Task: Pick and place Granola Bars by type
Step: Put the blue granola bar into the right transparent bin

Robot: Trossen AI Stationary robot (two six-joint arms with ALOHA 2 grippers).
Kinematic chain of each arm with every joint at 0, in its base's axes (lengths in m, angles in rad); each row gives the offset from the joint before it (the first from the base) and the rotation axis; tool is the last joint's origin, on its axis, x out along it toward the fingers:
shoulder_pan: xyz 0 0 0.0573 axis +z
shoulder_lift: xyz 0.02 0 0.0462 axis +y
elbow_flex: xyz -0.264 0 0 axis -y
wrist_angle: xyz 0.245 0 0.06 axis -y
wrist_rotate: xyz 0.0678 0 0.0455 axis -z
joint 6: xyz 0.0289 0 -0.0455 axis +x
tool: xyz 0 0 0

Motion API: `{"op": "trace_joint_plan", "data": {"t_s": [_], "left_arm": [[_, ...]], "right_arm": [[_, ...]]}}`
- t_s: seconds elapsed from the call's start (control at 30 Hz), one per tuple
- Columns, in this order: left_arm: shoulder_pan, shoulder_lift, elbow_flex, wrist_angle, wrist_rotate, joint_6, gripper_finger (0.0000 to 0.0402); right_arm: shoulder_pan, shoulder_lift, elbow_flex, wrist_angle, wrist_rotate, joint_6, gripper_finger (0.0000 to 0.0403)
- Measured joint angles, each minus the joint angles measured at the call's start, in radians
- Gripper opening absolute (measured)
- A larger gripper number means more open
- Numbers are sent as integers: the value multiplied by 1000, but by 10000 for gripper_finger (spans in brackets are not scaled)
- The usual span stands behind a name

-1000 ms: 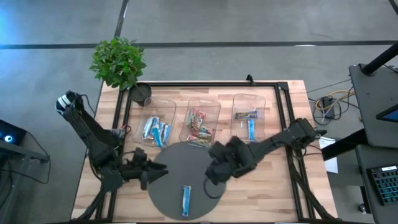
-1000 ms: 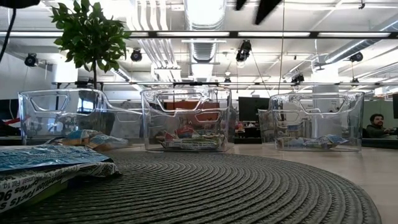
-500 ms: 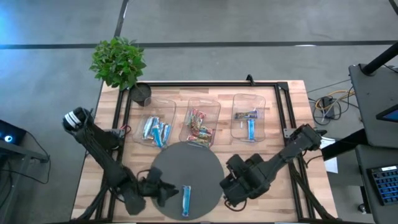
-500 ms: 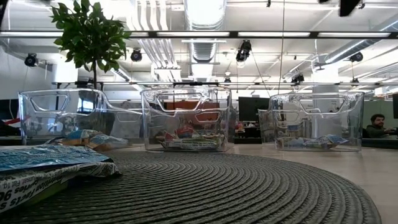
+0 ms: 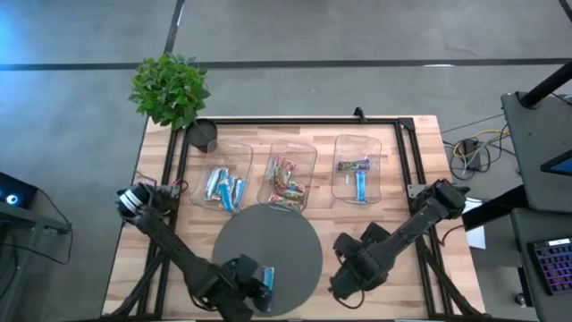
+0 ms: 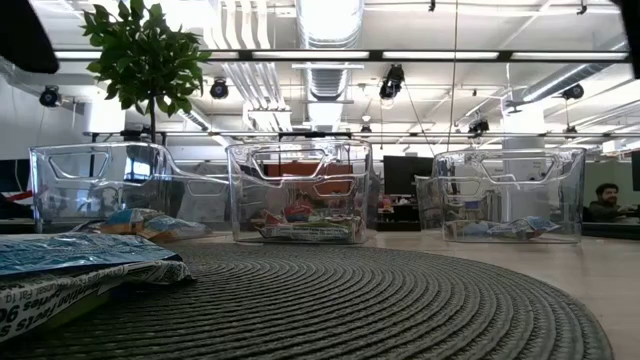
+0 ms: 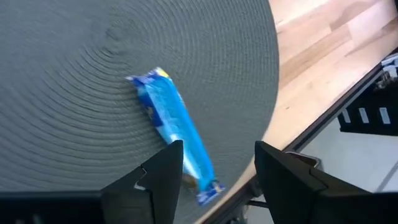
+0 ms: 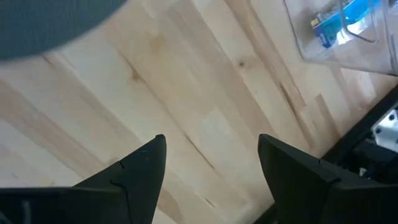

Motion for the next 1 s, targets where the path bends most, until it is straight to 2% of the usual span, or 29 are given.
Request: {"op": "trace_joint_plan", "data": {"t_s": [0.33,0.57,0.73,1.0], "left_arm": [[49,114,82,0,123,-120,180],[75,139,89,-52,199,-163,180],[98,139,88,-78,207,-174,180],[130,141,74,-71,243,-154,180]], "right_arm": [[45,-115,-206,17,66,8,242],[51,-220,-350,133,106,25,242],[54,-280,-426,210,118,34,242],[55,-333,-494,219,131,54,242]]}}
